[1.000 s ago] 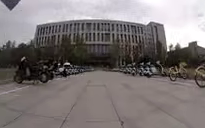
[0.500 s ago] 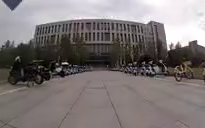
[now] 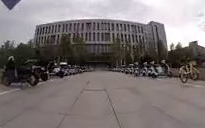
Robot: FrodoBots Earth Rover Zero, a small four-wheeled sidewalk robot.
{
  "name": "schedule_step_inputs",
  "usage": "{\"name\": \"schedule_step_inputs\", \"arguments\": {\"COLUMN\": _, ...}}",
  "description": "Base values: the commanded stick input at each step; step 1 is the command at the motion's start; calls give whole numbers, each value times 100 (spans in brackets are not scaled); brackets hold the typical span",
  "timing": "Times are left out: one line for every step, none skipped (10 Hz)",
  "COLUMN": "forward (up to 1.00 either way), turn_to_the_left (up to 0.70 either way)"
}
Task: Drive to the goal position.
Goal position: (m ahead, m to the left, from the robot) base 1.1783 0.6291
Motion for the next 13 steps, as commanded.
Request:
{"name": "schedule_step_inputs", "arguments": {"forward": 70, "turn_to_the_left": 0}}
{"name": "schedule_step_inputs", "arguments": {"forward": 70, "turn_to_the_left": 0}}
{"name": "schedule_step_inputs", "arguments": {"forward": 70, "turn_to_the_left": 0}}
{"name": "schedule_step_inputs", "arguments": {"forward": 70, "turn_to_the_left": 0}}
{"name": "schedule_step_inputs", "arguments": {"forward": 70, "turn_to_the_left": 0}}
{"name": "schedule_step_inputs", "arguments": {"forward": 70, "turn_to_the_left": 0}}
{"name": "schedule_step_inputs", "arguments": {"forward": 70, "turn_to_the_left": 0}}
{"name": "schedule_step_inputs", "arguments": {"forward": 70, "turn_to_the_left": 0}}
{"name": "schedule_step_inputs", "arguments": {"forward": 70, "turn_to_the_left": 0}}
{"name": "schedule_step_inputs", "arguments": {"forward": 70, "turn_to_the_left": 0}}
{"name": "schedule_step_inputs", "arguments": {"forward": 70, "turn_to_the_left": 0}}
{"name": "schedule_step_inputs", "arguments": {"forward": 70, "turn_to_the_left": 0}}
{"name": "schedule_step_inputs", "arguments": {"forward": 70, "turn_to_the_left": 0}}
